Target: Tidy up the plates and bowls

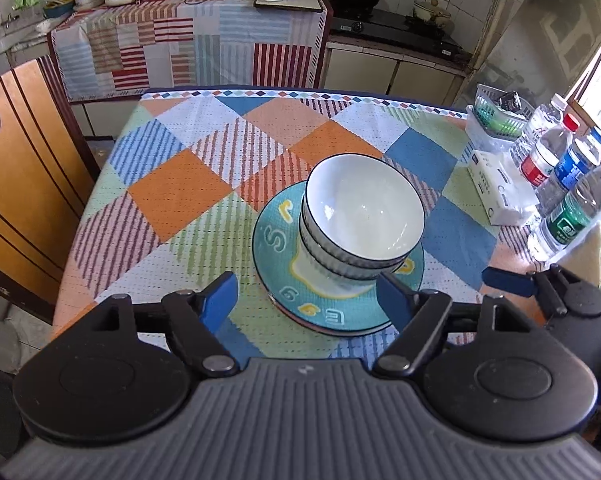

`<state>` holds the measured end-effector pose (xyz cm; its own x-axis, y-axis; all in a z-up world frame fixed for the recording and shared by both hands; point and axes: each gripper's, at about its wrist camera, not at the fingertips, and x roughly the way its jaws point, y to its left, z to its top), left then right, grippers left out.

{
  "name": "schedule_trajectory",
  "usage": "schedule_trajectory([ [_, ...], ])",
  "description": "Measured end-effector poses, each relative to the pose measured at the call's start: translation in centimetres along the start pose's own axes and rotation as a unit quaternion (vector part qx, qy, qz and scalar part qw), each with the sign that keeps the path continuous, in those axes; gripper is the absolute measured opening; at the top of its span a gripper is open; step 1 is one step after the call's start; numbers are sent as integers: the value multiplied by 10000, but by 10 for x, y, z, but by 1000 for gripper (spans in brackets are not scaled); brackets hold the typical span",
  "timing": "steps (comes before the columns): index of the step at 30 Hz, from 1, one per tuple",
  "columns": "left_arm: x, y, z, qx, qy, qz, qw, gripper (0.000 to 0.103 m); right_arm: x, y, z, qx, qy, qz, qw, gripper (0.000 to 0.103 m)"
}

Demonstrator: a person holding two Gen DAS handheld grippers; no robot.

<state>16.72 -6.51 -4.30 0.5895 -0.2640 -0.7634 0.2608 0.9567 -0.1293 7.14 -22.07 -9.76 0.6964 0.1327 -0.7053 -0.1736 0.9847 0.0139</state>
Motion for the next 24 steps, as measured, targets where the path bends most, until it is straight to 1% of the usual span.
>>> schedule_trajectory([
  [2, -12, 0, -4, 17, 1, 66, 10000, 79, -9, 1, -1, 62, -28, -21, 10000, 100],
  [3, -18, 1, -6, 27, 2, 175, 9998, 79, -13, 1, -1, 88, -47, -37, 9999, 100],
  [5, -36, 0, -10, 68, -176, 352, 9992, 79, -24, 2, 0, 135, -90, -87, 9998, 100],
  [9, -71, 3, -17, 37, -382, 264, 9989, 81, -47, 6, 0, 145, -146, -238, 9995, 100],
  [13, -93, 4, -26, 38, -530, 255, 9983, 85, -68, 10, -2, 214, -228, -411, 9987, 100],
  [14, -97, 4, -29, 48, -556, 247, 9981, 88, -73, 11, -3, 241, -217, -455, 9984, 100],
  [16, -103, 4, -33, 21, -603, 251, 9979, 89, -82, 12, -5, 287, -176, -528, 9980, 100],
  [19, -108, 4, -41, 3, -655, 242, 9976, 95, -95, 15, -8, 325, -176, -582, 9976, 100],
  [24, -105, 2, -57, 32, -588, 307, 9978, 103, -115, 25, -16, 207, -259, -673, 9972, 100],
])
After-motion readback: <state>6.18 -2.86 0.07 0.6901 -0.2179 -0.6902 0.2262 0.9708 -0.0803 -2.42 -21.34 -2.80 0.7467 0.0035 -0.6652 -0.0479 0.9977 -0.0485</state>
